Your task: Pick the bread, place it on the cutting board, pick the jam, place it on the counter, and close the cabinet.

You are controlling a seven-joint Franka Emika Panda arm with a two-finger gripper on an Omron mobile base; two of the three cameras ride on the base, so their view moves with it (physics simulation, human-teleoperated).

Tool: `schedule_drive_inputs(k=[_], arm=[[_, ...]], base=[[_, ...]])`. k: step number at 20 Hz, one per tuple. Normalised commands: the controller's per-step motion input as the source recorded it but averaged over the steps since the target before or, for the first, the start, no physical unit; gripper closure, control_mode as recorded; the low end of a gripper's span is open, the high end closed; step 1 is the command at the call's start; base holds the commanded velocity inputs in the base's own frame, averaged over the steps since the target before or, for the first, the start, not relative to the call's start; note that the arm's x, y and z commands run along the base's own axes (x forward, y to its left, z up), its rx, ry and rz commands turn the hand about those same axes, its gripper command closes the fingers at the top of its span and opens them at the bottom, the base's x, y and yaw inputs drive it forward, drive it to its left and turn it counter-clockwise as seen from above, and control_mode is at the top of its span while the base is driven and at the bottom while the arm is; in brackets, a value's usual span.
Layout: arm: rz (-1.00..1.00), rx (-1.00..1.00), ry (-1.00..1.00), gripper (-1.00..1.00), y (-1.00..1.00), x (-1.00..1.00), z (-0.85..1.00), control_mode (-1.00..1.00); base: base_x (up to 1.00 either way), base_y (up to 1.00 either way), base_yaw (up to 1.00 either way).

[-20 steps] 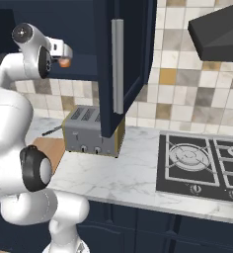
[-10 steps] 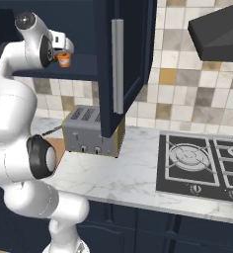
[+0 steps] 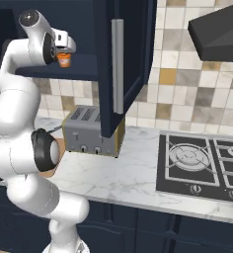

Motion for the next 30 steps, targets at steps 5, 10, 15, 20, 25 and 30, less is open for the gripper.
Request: schedule_drive_inputs(k=[5, 10, 15, 20, 25, 30], arm=[[0.00, 0.00, 0.00, -1.00, 0.00, 0.19, -0.14, -1.00], [0.00, 0.00, 0.00, -1.00, 0.01, 0.18, -0.14, -1.00], [0.00, 0.00, 0.00, -1.00, 0.03, 0.18, -0.11, -1.00], [0.00, 0.00, 0.00, -1.00, 0.06, 0.23, -0.10, -1.00], [0.00, 0.00, 0.00, -1.00, 0.06, 0.20, -0.06, -1.00], [0.00, 0.00, 0.00, -1.00, 0.06, 0.17, -0.11, -1.00]], base=[[0.00, 0.00, 0.00], [0.00, 0.00, 0.00], [0.00, 0.00, 0.00], [0.00, 0.00, 0.00], [0.00, 0.00, 0.00], [0.00, 0.00, 0.00]])
